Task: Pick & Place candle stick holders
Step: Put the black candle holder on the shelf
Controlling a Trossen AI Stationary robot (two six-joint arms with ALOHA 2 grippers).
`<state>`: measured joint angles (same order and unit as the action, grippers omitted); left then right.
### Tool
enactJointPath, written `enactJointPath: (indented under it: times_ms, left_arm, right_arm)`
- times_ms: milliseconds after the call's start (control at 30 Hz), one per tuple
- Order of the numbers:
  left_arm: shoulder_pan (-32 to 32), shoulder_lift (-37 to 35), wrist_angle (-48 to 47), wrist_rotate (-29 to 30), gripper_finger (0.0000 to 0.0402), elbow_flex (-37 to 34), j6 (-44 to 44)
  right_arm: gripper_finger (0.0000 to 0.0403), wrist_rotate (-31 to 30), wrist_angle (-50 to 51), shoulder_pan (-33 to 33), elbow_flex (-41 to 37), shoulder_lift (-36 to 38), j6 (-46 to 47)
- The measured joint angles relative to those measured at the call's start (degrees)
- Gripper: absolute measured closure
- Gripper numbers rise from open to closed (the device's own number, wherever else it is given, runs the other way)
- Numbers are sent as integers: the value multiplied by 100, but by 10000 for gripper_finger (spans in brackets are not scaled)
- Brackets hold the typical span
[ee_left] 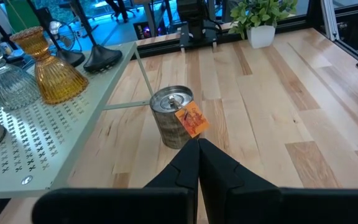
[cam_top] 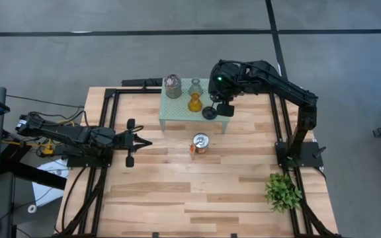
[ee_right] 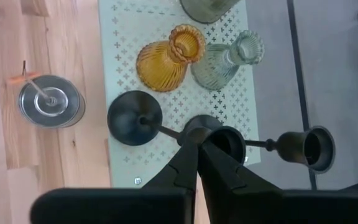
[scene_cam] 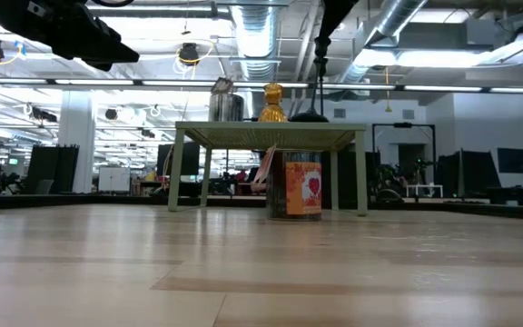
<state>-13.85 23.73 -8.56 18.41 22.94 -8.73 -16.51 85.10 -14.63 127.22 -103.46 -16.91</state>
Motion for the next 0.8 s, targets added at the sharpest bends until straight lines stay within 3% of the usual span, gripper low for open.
enactJointPath:
  times_ms: [300, 567, 800]
  left_arm:
    - [0, 0, 3, -1, 394, 0, 1]
    - [0, 0, 4, 0, 394, 0, 1]
    - [0, 0, 4, -2, 394, 0, 0]
  right_arm:
    - [401, -46, 50, 0, 3, 2, -88]
    - [402, -446, 399, 4, 14, 15, -93]
    - [403, -606, 489, 93, 451, -2, -212]
